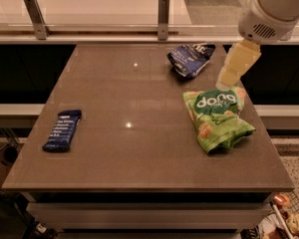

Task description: Move blue chip bag near rxbar blueberry

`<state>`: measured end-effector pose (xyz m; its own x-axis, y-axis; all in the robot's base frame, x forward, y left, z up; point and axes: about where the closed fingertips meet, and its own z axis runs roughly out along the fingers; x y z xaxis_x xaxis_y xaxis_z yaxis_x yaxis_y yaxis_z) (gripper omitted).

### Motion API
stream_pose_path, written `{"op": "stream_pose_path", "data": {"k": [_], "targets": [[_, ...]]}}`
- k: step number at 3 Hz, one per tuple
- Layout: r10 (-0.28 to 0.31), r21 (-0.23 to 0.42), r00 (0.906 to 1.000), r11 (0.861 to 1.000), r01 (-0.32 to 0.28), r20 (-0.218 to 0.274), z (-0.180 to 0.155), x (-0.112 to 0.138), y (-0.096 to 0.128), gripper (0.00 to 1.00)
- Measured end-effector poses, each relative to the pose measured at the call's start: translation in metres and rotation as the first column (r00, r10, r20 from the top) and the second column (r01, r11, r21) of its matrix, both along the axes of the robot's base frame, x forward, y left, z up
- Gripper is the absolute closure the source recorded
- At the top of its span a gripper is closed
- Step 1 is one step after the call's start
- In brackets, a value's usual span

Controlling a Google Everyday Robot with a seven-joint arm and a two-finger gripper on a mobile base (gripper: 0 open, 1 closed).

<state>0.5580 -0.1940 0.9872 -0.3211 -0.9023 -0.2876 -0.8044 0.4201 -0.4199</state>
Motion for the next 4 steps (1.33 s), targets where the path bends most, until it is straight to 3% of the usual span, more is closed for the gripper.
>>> {"op": "stream_pose_path", "data": {"k": [1,2,3,4], "targets": [[-0.039,0.11,0.9991,0.993,0.038,0.013,-0.022,0.036,0.007,0.0],[-0.055,0.258,0.9984,0.965,0.049,0.015,-0.044,0.068,0.013,0.0],[-0.064,0.409,0.9978,0.911,0.053,0.014,-0.068,0.106,0.017,0.0],[-0.064,0.408,0.9978,0.911,0.053,0.014,-0.068,0.106,0.017,0.0]]}}
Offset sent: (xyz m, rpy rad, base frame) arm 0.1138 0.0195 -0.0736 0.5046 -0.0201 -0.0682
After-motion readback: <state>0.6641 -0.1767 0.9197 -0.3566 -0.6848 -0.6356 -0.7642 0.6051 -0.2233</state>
